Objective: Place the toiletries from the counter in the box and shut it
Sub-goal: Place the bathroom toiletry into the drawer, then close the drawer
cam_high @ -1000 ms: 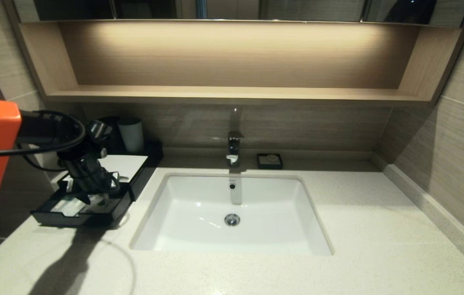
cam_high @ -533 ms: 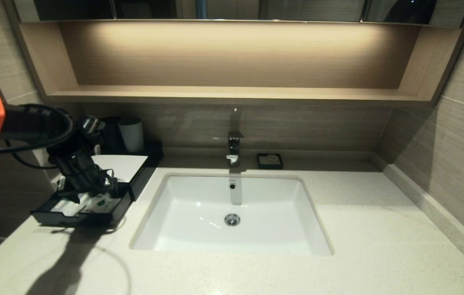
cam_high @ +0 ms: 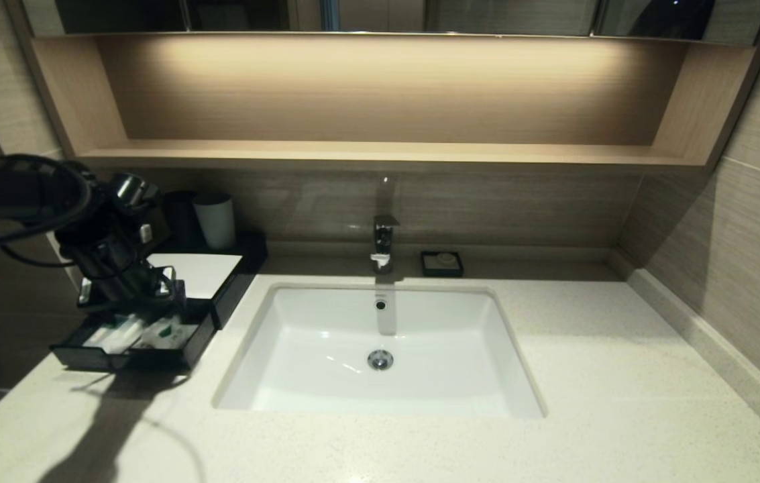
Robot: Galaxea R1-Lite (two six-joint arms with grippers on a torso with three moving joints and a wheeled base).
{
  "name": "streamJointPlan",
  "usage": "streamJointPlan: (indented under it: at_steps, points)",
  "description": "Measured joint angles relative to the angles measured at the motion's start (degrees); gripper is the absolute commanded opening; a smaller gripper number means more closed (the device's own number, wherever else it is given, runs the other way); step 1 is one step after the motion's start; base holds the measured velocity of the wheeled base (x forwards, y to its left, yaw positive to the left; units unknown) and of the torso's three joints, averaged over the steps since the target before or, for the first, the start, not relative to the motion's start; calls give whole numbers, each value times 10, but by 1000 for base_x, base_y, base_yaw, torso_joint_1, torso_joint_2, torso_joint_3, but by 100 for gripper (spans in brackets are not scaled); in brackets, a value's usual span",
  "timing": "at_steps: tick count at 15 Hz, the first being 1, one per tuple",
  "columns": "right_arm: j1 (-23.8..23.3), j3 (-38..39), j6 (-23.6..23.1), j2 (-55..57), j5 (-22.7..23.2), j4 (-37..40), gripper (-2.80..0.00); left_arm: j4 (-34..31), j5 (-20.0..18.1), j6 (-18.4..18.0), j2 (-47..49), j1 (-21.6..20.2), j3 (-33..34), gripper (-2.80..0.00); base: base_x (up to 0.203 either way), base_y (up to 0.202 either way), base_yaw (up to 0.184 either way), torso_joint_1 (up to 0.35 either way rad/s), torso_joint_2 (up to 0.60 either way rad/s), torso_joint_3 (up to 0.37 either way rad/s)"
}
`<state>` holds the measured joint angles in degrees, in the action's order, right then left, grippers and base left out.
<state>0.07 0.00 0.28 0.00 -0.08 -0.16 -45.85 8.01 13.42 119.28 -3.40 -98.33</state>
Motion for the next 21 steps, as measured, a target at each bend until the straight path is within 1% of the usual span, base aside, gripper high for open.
streamJointPlan:
  at_steps: [6, 7, 12, 15, 16, 19, 21]
  points:
    - [0, 0, 0, 0, 0, 0, -280, -4, -2, 7, -60, 0, 22, 0, 0, 0, 0, 0, 0, 0]
    - [0, 0, 0, 0, 0, 0, -280, -3, -3, 7, -73, 0, 31, -280, 0, 0, 0, 0, 0, 0]
    - [0, 0, 0, 0, 0, 0, -280, 1, -7, 12, -128, 1, 101, -280, 0, 0, 0, 0, 0, 0]
    - [0, 0, 0, 0, 0, 0, -280, 3, -9, 11, -159, 11, 153, -280, 0, 0, 0, 0, 0, 0]
    - [0, 0, 0, 0, 0, 0, -280, 3, -15, 11, -171, 14, 167, -280, 0, 0, 0, 0, 0, 0]
    - [0, 0, 0, 0, 0, 0, -280, 3, -51, 8, -195, 20, 199, -280, 0, 0, 0, 0, 0, 0]
    - [0, 0, 0, 0, 0, 0, -280, 4, -54, 7, -197, 27, 214, -280, 0, 0, 0, 0, 0, 0]
